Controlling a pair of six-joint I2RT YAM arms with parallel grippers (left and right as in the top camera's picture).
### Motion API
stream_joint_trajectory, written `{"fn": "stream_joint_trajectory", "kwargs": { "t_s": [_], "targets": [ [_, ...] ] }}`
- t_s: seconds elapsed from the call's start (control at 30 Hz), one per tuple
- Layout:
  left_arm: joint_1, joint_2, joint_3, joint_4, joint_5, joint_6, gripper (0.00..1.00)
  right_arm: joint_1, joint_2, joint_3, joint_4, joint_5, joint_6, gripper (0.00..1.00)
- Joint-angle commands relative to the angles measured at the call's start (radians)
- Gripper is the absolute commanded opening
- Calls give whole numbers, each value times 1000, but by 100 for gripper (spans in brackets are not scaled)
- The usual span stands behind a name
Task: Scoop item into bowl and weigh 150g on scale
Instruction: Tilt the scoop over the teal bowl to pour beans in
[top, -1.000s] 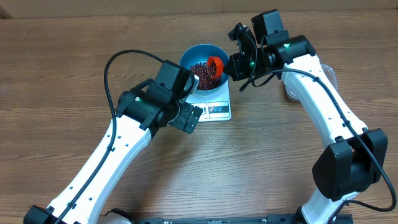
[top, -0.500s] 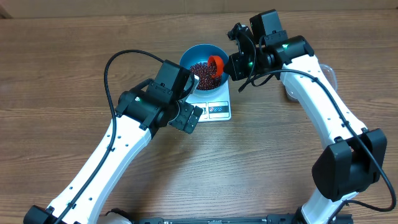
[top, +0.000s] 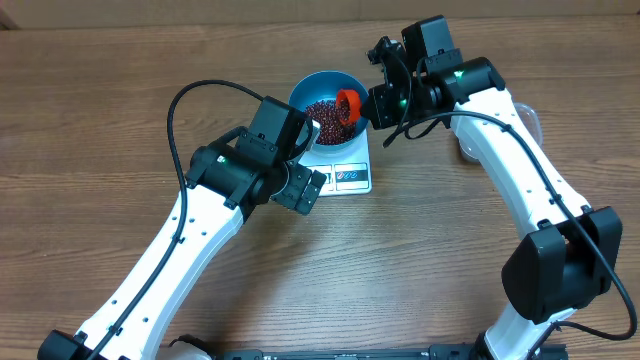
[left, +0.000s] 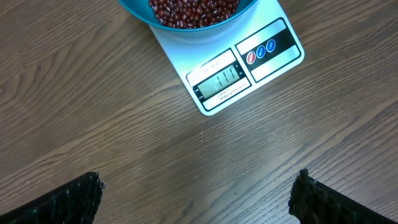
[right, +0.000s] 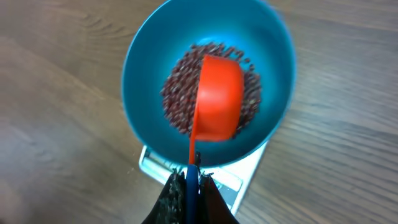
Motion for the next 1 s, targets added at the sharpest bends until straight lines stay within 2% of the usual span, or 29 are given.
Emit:
{"fn": "stream_joint_trajectory", "kwargs": {
  "t_s": [0.0, 0.13, 0.77, 0.8, 0.9, 0.97],
  "targets": [
    [0, -12, -4, 2, 11, 16, 100, 9, -1, 31, -5, -79, -94, 4],
    [0, -12, -4, 2, 11, 16, 100, 9, -1, 31, 19, 1, -9, 4],
    [0, -12, -4, 2, 11, 16, 100, 9, -1, 31, 20, -1, 24, 4],
    [0, -12, -4, 2, 11, 16, 100, 9, -1, 31, 18, -7, 23, 4],
    [0, -12, -4, 2, 11, 16, 100, 11, -1, 31, -6, -63, -114, 4],
    [0, -12, -4, 2, 11, 16, 100, 11, -1, 31, 6, -8, -66, 3]
  ]
}}
